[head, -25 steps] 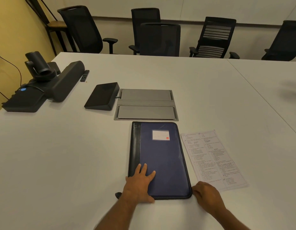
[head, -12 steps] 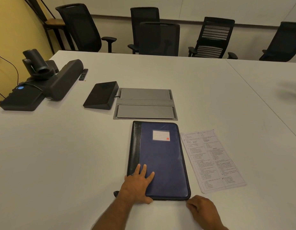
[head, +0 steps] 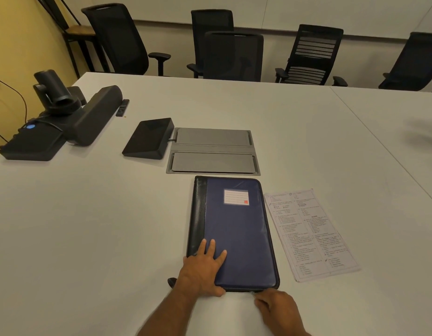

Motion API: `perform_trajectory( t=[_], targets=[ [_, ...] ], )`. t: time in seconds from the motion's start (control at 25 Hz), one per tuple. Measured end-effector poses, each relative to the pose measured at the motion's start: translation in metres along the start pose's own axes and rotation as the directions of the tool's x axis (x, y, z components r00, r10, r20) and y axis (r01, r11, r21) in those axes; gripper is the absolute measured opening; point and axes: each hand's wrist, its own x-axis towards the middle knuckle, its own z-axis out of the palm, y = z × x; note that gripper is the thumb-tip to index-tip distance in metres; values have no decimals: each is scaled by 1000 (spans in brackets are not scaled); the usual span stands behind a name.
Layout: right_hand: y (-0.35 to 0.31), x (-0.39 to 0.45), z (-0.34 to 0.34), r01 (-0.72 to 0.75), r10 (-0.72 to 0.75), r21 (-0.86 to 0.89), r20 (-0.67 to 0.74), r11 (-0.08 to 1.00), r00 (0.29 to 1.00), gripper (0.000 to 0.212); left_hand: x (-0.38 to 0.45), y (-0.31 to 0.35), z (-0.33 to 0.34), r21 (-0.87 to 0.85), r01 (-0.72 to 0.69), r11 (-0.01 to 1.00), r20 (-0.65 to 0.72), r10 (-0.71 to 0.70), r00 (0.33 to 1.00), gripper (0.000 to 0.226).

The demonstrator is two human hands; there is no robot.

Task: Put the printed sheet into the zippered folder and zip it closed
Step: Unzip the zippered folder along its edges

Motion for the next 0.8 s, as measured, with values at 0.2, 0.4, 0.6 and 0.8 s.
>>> perform_trajectory(
  t=[0.2,0.4,0.6,0.8],
  targets=[
    [-22,7,11,-44,42,25,71,999,997,31,2,2,1,-9,11,1000,-6,-11,1000,104],
    [-29,10,12,-172,168,23,127,985,978,33,3,4,3,-15,24,1000,-17,-24,1000,103],
    [-31,13,7,-281,269,57,164,958,949,37,-1,7,3,-35,41,999,-39,-42,998,103],
    [-28,16,0,-330,314,49,207,943,927,38,0,0,0,2,-21,1000,-17,22,1000,102]
  ],
)
